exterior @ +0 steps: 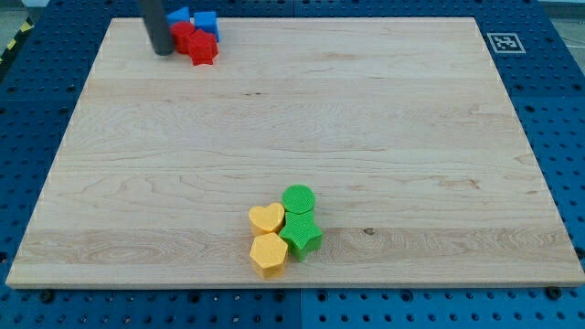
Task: Place the blue triangle right to the red star
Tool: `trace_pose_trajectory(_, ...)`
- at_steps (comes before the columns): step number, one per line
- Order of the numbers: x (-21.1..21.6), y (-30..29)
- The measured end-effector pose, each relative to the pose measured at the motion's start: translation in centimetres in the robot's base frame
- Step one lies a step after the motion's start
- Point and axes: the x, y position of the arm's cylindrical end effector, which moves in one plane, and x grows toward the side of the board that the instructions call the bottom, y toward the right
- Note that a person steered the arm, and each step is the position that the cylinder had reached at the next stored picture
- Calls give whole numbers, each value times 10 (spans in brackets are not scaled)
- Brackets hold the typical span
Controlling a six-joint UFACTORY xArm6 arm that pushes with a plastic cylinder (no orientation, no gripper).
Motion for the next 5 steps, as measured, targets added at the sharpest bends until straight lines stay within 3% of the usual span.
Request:
trace_pose_trajectory(2, -13, -48)
trace_pose_trajectory(3, -78, -54)
trace_pose_trajectory(5, -79, -42)
